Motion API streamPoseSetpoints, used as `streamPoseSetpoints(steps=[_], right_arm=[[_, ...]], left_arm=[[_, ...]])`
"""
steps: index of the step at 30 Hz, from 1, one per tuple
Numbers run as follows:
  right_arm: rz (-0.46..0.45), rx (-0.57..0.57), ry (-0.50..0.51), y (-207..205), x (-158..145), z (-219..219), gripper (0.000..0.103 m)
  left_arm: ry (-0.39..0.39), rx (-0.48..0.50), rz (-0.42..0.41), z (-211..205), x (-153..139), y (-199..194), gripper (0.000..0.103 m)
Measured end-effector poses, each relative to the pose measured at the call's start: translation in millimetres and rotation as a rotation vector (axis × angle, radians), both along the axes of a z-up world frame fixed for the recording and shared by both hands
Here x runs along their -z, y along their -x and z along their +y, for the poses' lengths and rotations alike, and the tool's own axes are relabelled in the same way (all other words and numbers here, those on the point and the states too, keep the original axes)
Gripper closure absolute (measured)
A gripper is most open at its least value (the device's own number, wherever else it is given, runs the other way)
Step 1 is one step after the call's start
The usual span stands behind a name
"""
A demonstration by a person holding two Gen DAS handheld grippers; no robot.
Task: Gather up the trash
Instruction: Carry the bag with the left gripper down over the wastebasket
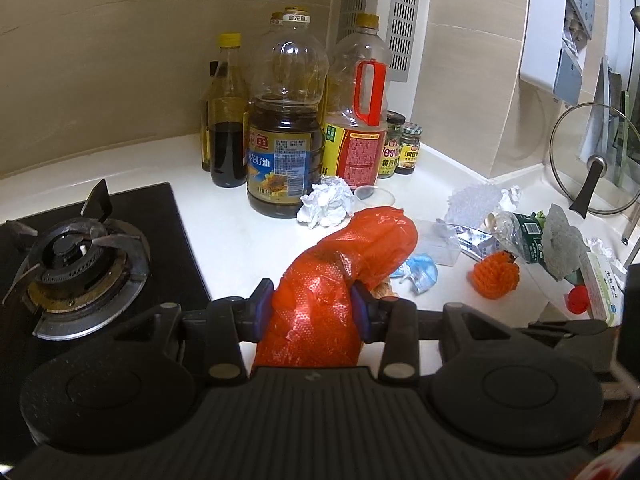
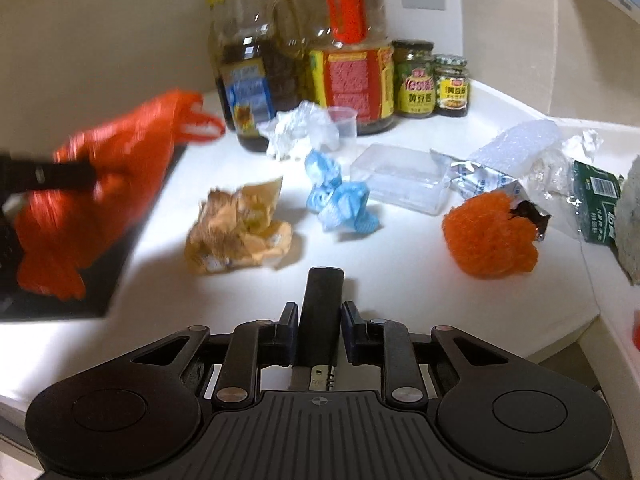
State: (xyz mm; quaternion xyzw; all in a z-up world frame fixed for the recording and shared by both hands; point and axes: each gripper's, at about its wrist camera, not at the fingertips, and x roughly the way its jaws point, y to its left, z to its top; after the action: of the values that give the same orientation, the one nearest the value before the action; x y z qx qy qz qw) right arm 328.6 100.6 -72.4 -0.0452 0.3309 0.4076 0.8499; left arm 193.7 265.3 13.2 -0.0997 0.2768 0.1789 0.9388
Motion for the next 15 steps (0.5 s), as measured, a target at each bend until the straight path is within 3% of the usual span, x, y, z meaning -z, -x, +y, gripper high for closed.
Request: streamPoseSetpoints(steps=[8, 15], right_arm=[[0.041, 0.028, -0.120, 0.1, -24.7, -57.9, 0.079], [0.071, 0.106, -0.146, 7.5, -28.8, -131.6, 0.079]], left_arm=[[0.009, 0.040, -0.002, -43.0, -3.6, -3.0, 0.065], [0.050, 0.134, 0.012, -102.5, 3.5, -12.5, 0.065]])
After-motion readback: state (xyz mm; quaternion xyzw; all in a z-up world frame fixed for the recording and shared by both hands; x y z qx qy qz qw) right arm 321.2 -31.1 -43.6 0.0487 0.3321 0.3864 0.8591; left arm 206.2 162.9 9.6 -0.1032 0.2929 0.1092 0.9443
